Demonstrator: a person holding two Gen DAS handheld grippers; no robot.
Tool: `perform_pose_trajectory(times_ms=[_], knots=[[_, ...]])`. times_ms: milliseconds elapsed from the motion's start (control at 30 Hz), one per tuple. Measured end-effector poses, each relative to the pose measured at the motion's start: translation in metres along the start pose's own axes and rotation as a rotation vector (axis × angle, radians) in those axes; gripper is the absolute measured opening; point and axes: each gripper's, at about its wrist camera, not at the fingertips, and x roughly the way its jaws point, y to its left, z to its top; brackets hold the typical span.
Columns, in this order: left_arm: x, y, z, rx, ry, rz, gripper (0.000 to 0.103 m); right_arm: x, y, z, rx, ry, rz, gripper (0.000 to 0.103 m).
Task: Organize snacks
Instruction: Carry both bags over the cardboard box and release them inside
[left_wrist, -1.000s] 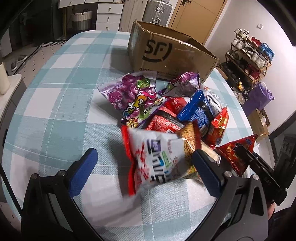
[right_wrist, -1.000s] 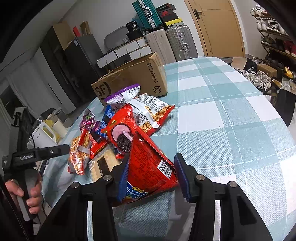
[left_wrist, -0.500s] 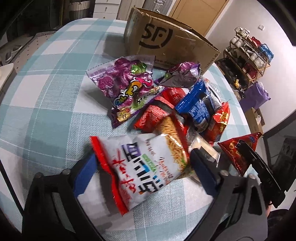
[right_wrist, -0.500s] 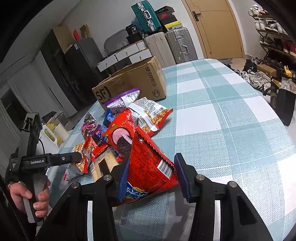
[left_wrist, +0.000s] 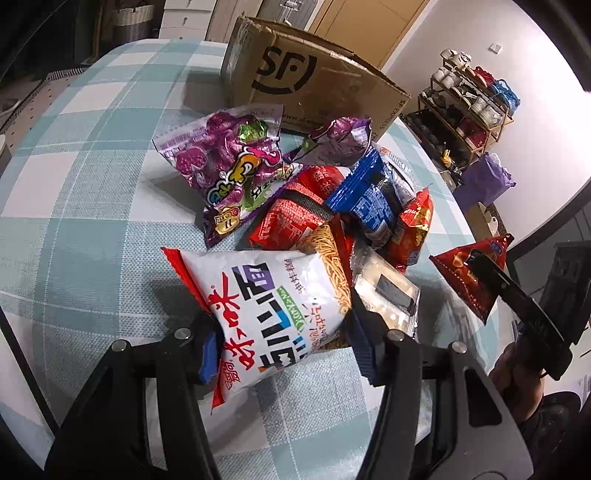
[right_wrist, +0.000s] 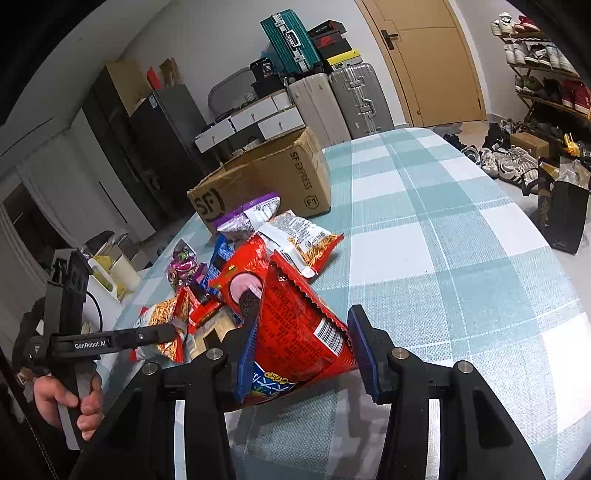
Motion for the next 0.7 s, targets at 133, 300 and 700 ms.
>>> perform_pose_trajectory(times_ms=[133,300,700], knots=[[-0.013,-0.001,0.000,0.013,-0.026,0.000,0.054,-0.007,0.006,0.007,-0.004,-0.017,0.012,0.047],[-0.034,-0.009,0.007,0.044,-0.065,-0.013,0.054,-0.014,0.018,0.019,-0.016,-0.032,0.043,0.047],[-0.071,-0.041,0.069,0.131,-0.177,-0.041,0.054,-0.013,0.050,0.075,-0.035,-0.070,0.147,0.047]])
